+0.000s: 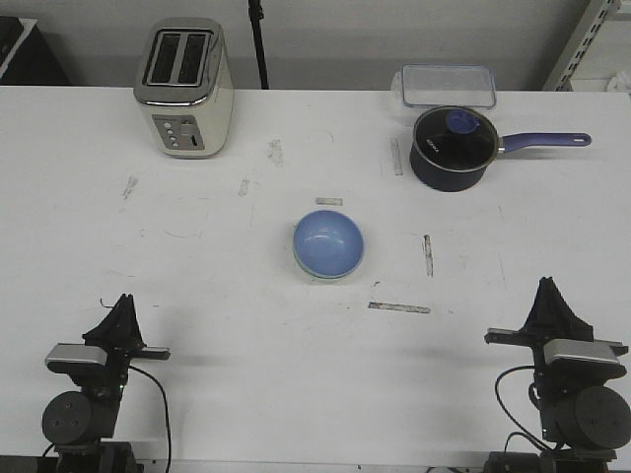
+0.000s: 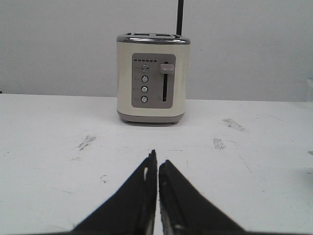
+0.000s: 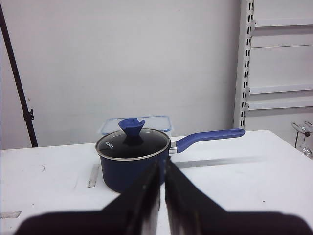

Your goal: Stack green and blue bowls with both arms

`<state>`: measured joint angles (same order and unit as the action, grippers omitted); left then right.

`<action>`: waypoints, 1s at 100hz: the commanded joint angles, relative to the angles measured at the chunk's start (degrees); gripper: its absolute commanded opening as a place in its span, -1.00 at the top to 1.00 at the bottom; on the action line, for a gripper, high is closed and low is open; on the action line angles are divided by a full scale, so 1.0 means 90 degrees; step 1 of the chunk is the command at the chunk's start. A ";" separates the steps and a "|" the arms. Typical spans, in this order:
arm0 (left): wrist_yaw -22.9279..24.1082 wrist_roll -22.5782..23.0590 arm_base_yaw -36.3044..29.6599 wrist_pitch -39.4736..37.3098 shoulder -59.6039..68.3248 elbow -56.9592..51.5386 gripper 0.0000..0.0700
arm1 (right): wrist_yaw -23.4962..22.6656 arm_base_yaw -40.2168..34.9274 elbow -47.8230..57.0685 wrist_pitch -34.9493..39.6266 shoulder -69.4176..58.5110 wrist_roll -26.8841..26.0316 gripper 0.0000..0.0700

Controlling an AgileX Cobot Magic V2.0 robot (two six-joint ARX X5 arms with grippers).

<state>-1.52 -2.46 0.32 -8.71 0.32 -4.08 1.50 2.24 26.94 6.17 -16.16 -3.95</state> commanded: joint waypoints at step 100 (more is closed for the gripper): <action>0.0121 -0.0036 -0.0163 -0.0185 -0.0017 0.0379 1.00 | 0.0002 -0.0007 0.0015 -0.0063 0.0010 -0.0083 0.98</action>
<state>-0.23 -2.48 -1.15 -9.74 0.27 -1.96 1.50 2.24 26.94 6.17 -16.16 -3.95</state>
